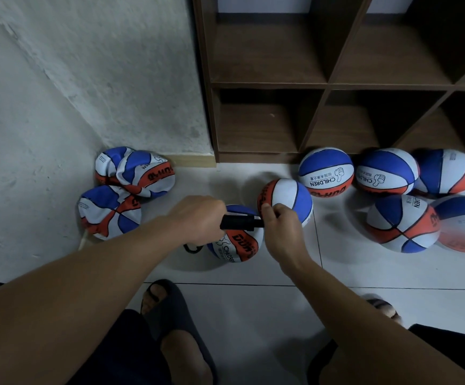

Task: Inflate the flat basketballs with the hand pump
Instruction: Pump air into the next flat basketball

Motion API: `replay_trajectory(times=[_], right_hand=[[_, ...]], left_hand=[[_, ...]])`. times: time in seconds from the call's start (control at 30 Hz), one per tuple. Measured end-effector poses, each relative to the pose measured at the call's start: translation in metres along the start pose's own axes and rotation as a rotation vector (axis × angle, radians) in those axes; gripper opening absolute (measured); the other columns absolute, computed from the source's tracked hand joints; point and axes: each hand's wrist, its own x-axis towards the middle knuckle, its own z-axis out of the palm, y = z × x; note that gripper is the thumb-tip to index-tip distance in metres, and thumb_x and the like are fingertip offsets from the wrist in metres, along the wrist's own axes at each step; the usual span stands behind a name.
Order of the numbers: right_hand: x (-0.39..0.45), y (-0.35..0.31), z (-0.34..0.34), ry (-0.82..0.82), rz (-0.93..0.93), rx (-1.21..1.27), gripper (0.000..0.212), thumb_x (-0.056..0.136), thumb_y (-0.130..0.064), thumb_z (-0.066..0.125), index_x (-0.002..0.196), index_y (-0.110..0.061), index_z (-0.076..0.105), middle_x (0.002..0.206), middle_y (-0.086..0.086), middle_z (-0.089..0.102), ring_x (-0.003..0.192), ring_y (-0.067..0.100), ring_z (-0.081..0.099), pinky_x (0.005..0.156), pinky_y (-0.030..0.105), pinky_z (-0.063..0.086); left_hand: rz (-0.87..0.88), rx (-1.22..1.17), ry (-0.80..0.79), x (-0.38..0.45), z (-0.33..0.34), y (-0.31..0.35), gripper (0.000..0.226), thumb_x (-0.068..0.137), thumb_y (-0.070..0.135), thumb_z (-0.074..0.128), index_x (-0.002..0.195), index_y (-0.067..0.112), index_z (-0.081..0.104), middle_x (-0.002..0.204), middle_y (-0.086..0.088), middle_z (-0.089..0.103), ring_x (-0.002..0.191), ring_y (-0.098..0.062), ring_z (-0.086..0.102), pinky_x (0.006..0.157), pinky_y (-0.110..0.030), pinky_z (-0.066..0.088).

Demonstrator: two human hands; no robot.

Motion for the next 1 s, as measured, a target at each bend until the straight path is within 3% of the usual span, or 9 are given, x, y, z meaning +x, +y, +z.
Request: replay_trajectory(times=[0.1, 0.27, 0.43, 0.57, 0.7, 0.87, 1.0], right_hand=[[-0.002, -0.001, 0.005, -0.041, -0.004, 0.019, 0.042, 0.112, -0.039, 0.049, 0.085, -0.008, 0.059, 0.063, -0.002, 0.05, 0.056, 0.009, 0.043, 0.051, 0.025, 0.038], [0.003, 0.0, 0.003, -0.056, -0.022, 0.023, 0.042, 0.112, -0.04, 0.05, 0.08, -0.014, 0.055, 0.057, -0.007, 0.045, 0.047, 0.004, 0.039, 0.047, 0.02, 0.036], [0.008, 0.005, 0.001, -0.065, -0.032, 0.012, 0.044, 0.11, -0.04, 0.054, 0.082, -0.007, 0.059, 0.055, -0.007, 0.046, 0.047, 0.006, 0.04, 0.049, 0.025, 0.036], [0.028, 0.01, -0.031, 0.058, -0.028, 0.002, 0.042, 0.109, -0.036, 0.058, 0.073, -0.014, 0.053, 0.052, -0.009, 0.045, 0.046, 0.004, 0.04, 0.05, 0.027, 0.036], [0.045, 0.02, -0.057, 0.154, -0.011, 0.06, 0.042, 0.108, -0.032, 0.059, 0.078, -0.004, 0.051, 0.061, 0.001, 0.042, 0.049, 0.008, 0.035, 0.056, 0.031, 0.032], [0.027, 0.012, -0.025, 0.153, -0.01, 0.025, 0.04, 0.109, -0.032, 0.055, 0.075, -0.011, 0.051, 0.059, 0.0, 0.047, 0.054, 0.016, 0.044, 0.056, 0.035, 0.038], [0.013, 0.001, -0.005, 0.121, -0.062, 0.041, 0.04, 0.109, -0.033, 0.053, 0.078, -0.007, 0.053, 0.062, 0.009, 0.055, 0.058, 0.024, 0.052, 0.057, 0.042, 0.044]], left_hand=[[0.009, -0.038, -0.01, -0.001, 0.005, 0.003, 0.022, 0.087, 0.022, 0.068, 0.069, 0.024, 0.057, 0.063, 0.0, 0.062, 0.055, -0.022, 0.062, 0.049, -0.029, 0.041], [0.021, -0.081, -0.012, 0.002, 0.006, 0.004, 0.022, 0.086, 0.021, 0.068, 0.067, 0.023, 0.056, 0.062, -0.001, 0.062, 0.057, -0.025, 0.065, 0.05, -0.029, 0.042], [0.026, -0.093, -0.046, 0.004, 0.005, 0.004, 0.019, 0.085, 0.022, 0.068, 0.068, 0.022, 0.059, 0.06, 0.0, 0.061, 0.053, -0.023, 0.06, 0.05, -0.031, 0.043], [-0.026, -0.106, -0.068, 0.006, -0.005, -0.017, 0.022, 0.086, 0.027, 0.071, 0.067, 0.021, 0.061, 0.06, 0.001, 0.058, 0.05, -0.019, 0.055, 0.05, -0.03, 0.041], [-0.058, -0.09, -0.049, 0.005, -0.011, -0.03, 0.028, 0.09, 0.034, 0.07, 0.068, 0.018, 0.063, 0.063, -0.004, 0.062, 0.051, -0.02, 0.054, 0.05, -0.031, 0.038], [-0.055, -0.076, -0.057, 0.002, -0.009, -0.006, 0.021, 0.088, 0.022, 0.07, 0.07, 0.023, 0.058, 0.061, 0.002, 0.057, 0.05, -0.017, 0.053, 0.048, -0.027, 0.036], [-0.034, -0.051, -0.018, 0.002, -0.006, 0.004, 0.022, 0.088, 0.025, 0.072, 0.074, 0.026, 0.056, 0.065, 0.002, 0.061, 0.055, -0.017, 0.06, 0.05, -0.027, 0.039]])
